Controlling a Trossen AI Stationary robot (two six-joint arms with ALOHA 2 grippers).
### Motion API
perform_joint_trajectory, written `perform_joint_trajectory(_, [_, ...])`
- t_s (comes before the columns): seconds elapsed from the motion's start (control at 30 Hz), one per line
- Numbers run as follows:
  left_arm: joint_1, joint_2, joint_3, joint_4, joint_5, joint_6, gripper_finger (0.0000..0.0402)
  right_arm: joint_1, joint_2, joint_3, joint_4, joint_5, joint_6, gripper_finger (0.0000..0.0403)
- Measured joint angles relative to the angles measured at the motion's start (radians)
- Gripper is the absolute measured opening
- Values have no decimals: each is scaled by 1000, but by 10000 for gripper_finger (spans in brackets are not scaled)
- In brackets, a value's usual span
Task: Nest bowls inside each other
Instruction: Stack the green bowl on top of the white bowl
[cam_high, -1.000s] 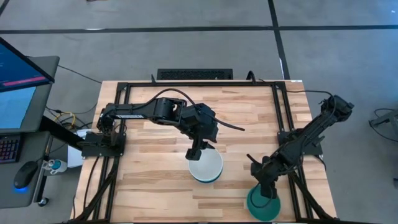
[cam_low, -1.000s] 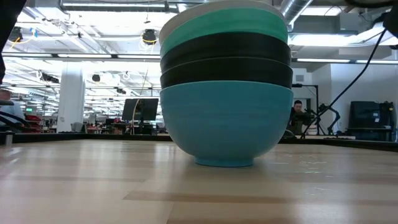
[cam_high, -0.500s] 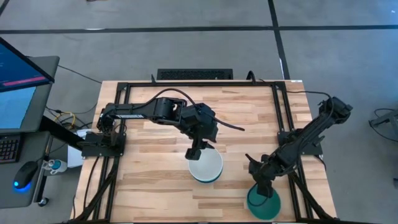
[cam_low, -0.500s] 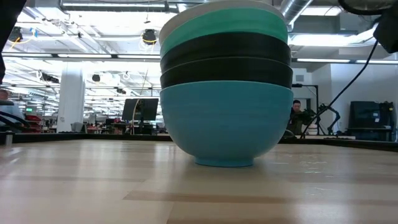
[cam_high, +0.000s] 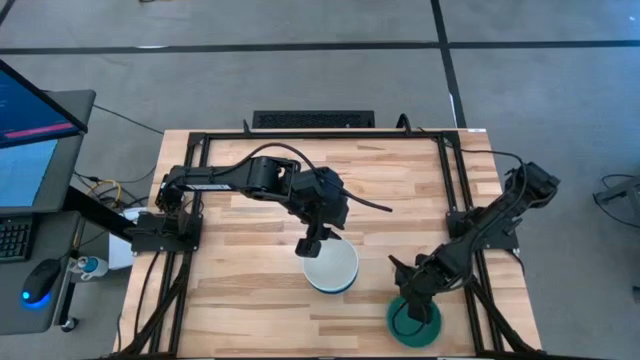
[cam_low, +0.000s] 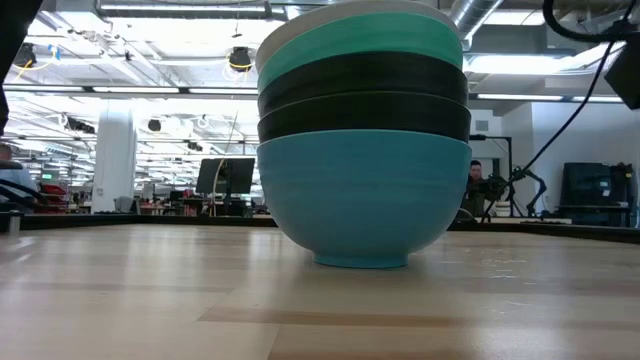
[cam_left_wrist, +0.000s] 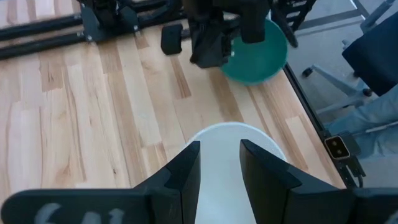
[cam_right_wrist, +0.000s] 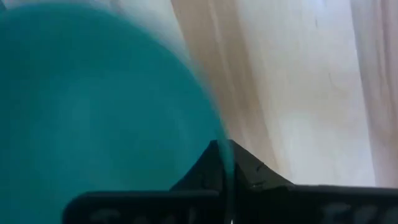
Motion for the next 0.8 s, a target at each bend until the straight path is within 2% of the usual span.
perform_joint_trajectory(0.07, [0,0,0,-12,0,-8,103,-1,-8,1,1,4,4,14])
perform_joint_trajectory(0.2, [0,-6,0,-51,-7,-28,103,-10,-17,4,-10,20,51,13])
perform_joint_trajectory(0.3, [0,-22,0,-66,-39,-37,103,-15,-17,41,-64,42,9,9])
perform_joint_trajectory(0.57, [0,-88,0,-112,-125,-47,95,-79,-24,246,-329,180,-105,9])
perform_joint_trajectory(0.8, [0,-130,0,-143,-134,-50,73,-180,-60,437,-484,254,-146,9])
